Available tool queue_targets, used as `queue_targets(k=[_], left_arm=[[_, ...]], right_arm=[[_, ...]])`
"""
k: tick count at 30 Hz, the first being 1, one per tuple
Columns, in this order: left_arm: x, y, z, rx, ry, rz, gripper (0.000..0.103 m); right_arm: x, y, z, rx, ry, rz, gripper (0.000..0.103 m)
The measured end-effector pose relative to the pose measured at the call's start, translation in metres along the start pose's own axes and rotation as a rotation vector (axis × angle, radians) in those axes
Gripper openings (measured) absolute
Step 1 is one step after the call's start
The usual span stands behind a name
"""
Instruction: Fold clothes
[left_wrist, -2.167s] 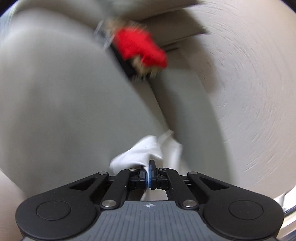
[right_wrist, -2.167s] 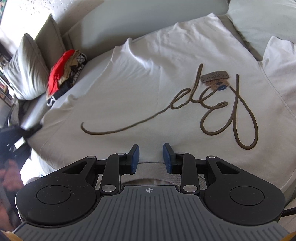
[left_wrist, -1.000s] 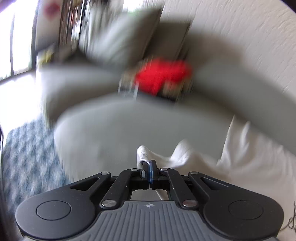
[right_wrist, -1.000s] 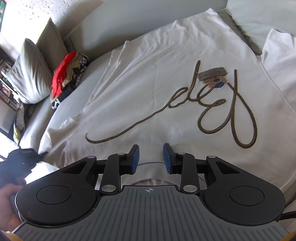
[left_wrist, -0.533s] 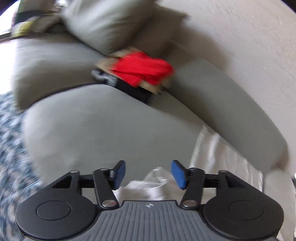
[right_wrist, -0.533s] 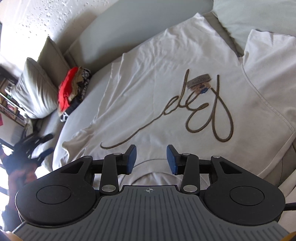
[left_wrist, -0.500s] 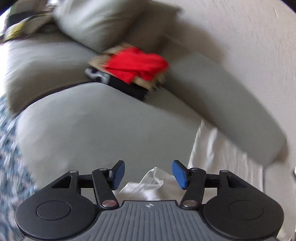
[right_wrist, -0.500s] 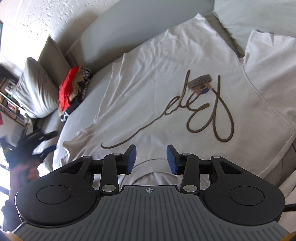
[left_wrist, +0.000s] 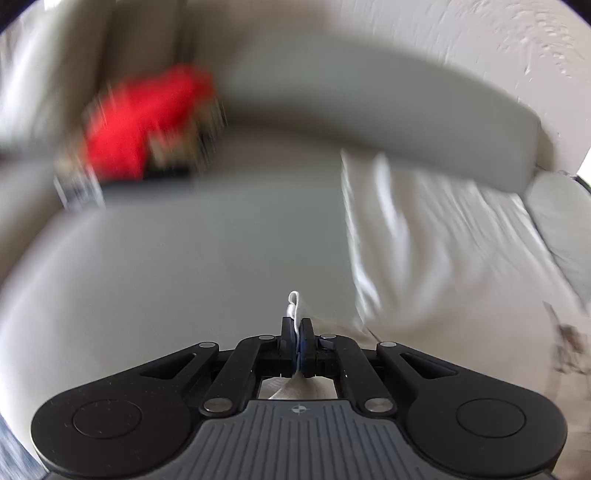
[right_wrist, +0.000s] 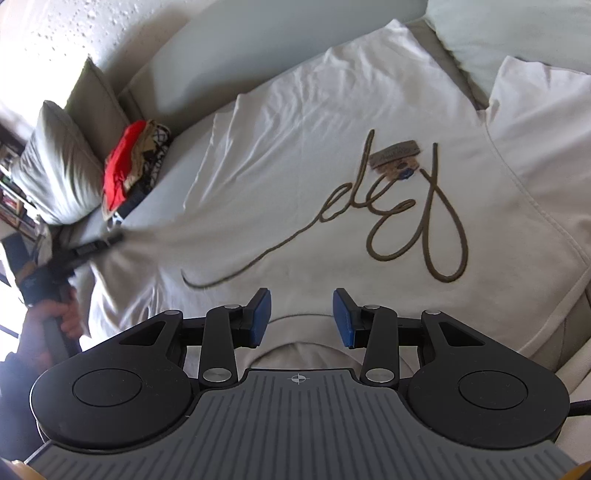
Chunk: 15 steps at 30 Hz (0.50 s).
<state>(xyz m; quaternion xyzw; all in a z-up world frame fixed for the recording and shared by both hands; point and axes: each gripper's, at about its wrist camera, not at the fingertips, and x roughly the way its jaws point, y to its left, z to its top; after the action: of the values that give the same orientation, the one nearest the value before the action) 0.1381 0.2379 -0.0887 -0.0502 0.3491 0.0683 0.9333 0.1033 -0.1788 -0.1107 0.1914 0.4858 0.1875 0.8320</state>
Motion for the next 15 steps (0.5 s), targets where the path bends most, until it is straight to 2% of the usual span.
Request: queue_targets(k=[2,4,6,7,8,9,12,15], left_arm=[[-0.007,-0.003,0.001,0.017,-0.114,0.092,0.005],[0.007,-0.009,0.003,0.072,-0.062,0.23,0.01],[0.015,0.001,0.003,0.029,0.021,0.254,0.023],[0.018,0.006,0.003,0.006,0.062,0.266,0.025],[0.012,0.016,0.003,-0.066,0.072,0.273,0.028],[0.005,0.027,0.002,-0.137,0.083,0.28,0.037],[-0.022,0.046,-0.001,-0.266,0.121,0.268,0.046],[-0.046,0.069,-0.015,-0.432,0.155,0.174,0.045]], right_arm=[[0.003,0.0,-0.001,0.006,0.014,0.001,0.044],[0.003,-0.001,-0.001,0.02,0.022,0.008,0.044],[-0.003,-0.003,0.0,0.028,0.012,0.014,0.044],[-0.007,-0.005,0.0,0.032,-0.001,0.013,0.045],[-0.011,-0.007,0.001,0.039,-0.012,0.009,0.045],[-0.014,-0.01,0.001,0.047,-0.022,0.007,0.045],[-0.022,-0.02,0.002,0.075,-0.032,0.012,0.046],[-0.022,-0.028,0.0,0.099,-0.03,0.013,0.046]])
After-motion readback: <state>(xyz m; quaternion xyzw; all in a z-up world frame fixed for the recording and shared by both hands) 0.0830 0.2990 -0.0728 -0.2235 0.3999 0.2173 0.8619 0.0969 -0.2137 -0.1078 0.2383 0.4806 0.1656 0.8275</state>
